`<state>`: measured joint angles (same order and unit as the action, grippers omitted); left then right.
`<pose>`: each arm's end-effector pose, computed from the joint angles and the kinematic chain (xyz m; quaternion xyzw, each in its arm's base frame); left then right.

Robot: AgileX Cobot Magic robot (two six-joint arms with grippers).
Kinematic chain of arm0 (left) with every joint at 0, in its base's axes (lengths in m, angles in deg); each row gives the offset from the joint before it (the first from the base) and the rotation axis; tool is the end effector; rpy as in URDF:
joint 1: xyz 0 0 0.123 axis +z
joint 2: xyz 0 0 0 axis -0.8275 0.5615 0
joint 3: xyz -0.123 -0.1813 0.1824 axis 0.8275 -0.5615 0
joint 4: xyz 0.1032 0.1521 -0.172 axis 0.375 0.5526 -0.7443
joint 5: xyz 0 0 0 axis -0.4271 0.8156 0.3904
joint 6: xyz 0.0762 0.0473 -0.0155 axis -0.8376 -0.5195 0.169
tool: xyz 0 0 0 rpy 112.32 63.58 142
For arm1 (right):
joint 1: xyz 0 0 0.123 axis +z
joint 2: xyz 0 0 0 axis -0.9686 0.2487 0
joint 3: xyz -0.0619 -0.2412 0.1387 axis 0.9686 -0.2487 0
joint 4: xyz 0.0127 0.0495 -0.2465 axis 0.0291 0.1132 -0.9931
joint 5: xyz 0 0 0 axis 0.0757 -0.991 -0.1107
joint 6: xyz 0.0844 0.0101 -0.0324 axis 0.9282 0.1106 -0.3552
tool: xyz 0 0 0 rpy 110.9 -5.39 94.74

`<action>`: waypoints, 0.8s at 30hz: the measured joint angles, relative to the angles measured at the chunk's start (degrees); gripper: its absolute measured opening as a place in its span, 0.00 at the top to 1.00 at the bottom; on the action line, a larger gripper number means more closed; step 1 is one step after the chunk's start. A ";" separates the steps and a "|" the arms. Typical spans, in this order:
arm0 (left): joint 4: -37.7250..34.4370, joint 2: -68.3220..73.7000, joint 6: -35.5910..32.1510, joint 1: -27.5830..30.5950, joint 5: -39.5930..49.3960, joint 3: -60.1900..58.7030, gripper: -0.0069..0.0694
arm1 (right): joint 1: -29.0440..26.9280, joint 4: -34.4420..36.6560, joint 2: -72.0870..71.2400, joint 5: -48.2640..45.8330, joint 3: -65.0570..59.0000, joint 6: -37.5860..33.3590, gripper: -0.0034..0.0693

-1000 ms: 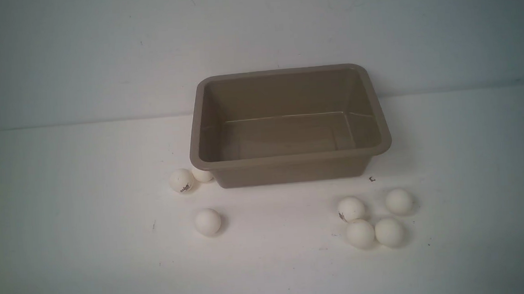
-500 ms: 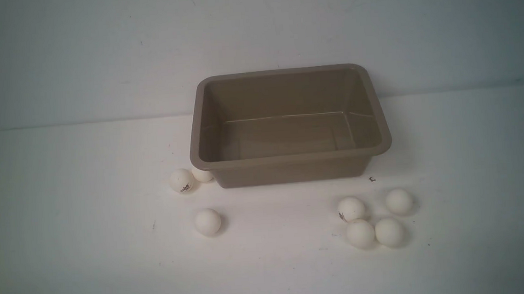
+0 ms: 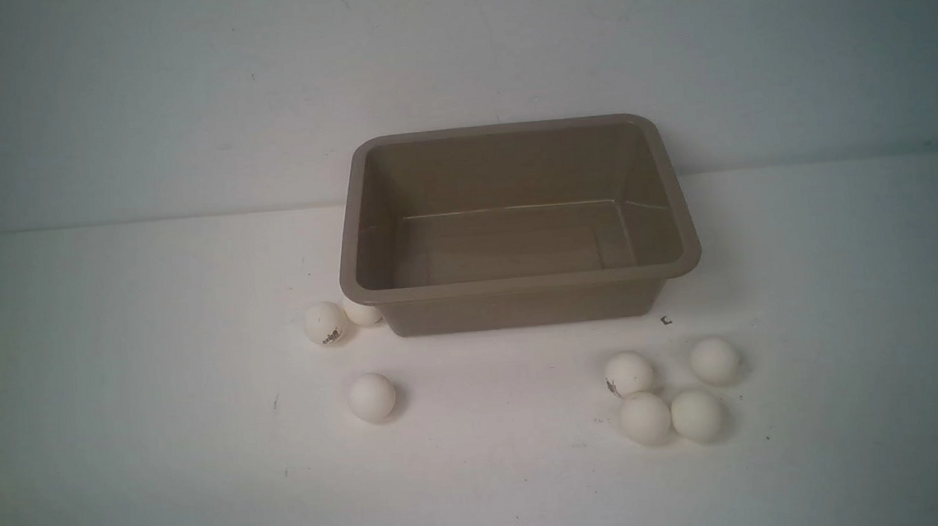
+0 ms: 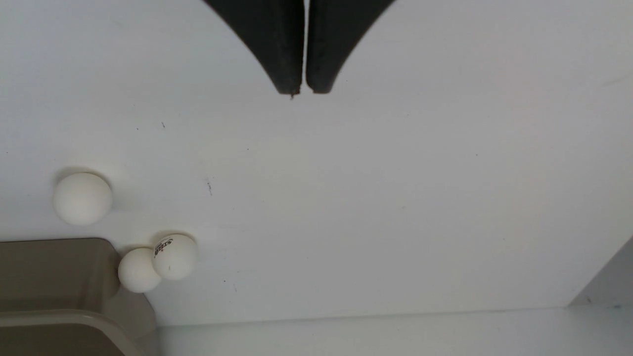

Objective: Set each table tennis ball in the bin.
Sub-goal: Use the right arm to clamp the table tennis ball closest to it

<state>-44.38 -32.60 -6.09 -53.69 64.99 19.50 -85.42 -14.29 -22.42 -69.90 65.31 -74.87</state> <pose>0.0526 -0.0031 0.1707 -0.0028 0.8058 -0.0140 0.5920 0.0559 -0.0055 0.2020 0.4354 0.5347 0.3821 0.6152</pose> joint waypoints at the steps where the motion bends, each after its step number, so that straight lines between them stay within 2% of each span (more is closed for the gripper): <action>1: 0.00 0.00 0.00 0.00 0.00 0.00 0.91 | 0.00 0.22 0.00 0.34 0.00 -0.56 0.97; 15: -0.40 0.00 0.14 0.00 0.05 0.00 0.91 | 0.00 1.13 0.00 0.51 0.00 -5.46 0.97; 18: -8.89 0.00 3.56 0.00 -1.38 0.00 0.91 | 0.00 1.12 0.00 0.40 0.00 -6.33 0.97; 22: -33.03 0.00 12.69 0.00 -5.24 0.00 0.91 | 0.00 -0.32 0.00 -1.42 0.00 -9.93 0.97; 24: -44.70 0.00 15.26 0.00 -9.46 0.00 0.91 | 0.00 -1.93 0.00 -6.27 0.44 -15.86 0.97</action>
<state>-89.08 -32.60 9.17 -53.69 55.53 19.50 -85.42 -16.22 -22.42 -76.17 65.76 -90.74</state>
